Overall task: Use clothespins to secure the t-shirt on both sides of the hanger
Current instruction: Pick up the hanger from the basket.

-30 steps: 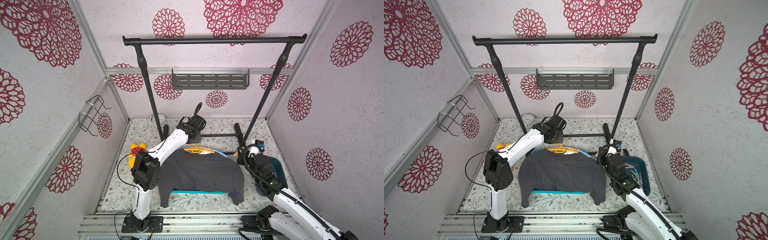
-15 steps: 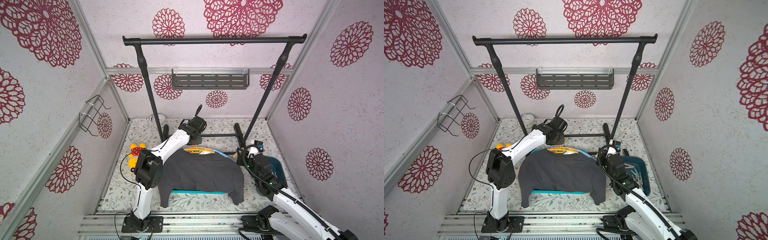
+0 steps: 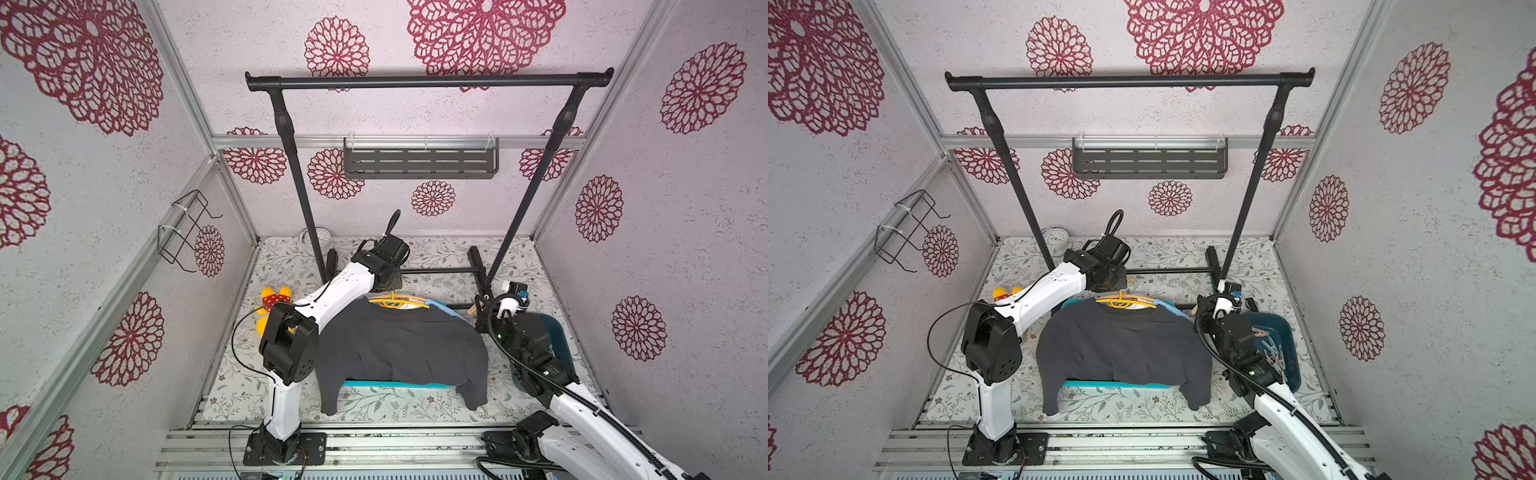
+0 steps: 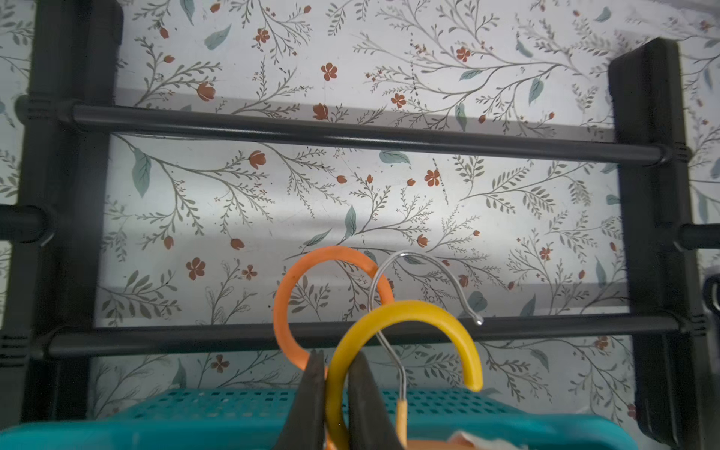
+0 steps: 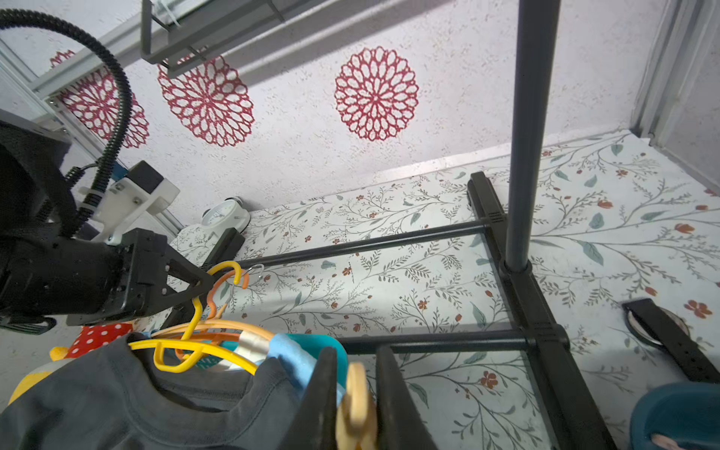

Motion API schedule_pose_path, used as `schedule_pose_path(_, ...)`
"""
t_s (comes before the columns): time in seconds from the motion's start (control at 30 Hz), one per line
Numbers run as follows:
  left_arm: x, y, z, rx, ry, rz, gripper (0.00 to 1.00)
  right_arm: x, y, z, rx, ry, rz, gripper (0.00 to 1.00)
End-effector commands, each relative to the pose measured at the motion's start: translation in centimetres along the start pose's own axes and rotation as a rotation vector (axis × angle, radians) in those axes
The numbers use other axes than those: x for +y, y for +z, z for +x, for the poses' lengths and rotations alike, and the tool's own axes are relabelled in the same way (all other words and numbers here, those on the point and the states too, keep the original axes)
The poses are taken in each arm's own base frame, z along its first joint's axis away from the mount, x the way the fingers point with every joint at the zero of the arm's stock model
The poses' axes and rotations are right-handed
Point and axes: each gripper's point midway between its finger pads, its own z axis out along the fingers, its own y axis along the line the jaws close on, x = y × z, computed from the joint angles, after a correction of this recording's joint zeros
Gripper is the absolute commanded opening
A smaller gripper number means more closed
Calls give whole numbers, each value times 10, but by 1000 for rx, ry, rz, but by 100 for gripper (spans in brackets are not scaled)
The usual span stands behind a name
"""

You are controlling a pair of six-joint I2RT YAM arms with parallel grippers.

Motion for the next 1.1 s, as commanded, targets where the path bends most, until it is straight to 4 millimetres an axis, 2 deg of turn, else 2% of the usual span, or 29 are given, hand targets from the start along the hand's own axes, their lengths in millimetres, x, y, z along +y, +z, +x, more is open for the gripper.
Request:
schedule_pose_path(0.0, -10, -32, -21, -86, -21, 77, 4, 10, -8, -23, -89, -63, -49, 0)
schedule_pose_path(0.3, -16, -66, -29, -148, 6, 171, 0, 23, -23, -41, -198, -149, -139, 0)
schedule_pose_path(0.47, -9, -99, -40, -234, 15, 204, 0, 38, -27, -56, -257, -201, -250, 0)
schedule_pose_path(0.7, -21, -146, -46, -369, 23, 405, 0, 65, -29, -67, -293, -244, -459, 0)
schedule_pose_path(0.8, -22, -160, -47, -410, 41, 458, 0, 75, -29, -67, -281, -265, -542, 0)
schedule_pose_path(1.07, -37, -182, -44, -446, 86, 615, 0, 80, -34, -82, -305, -256, -636, 0)
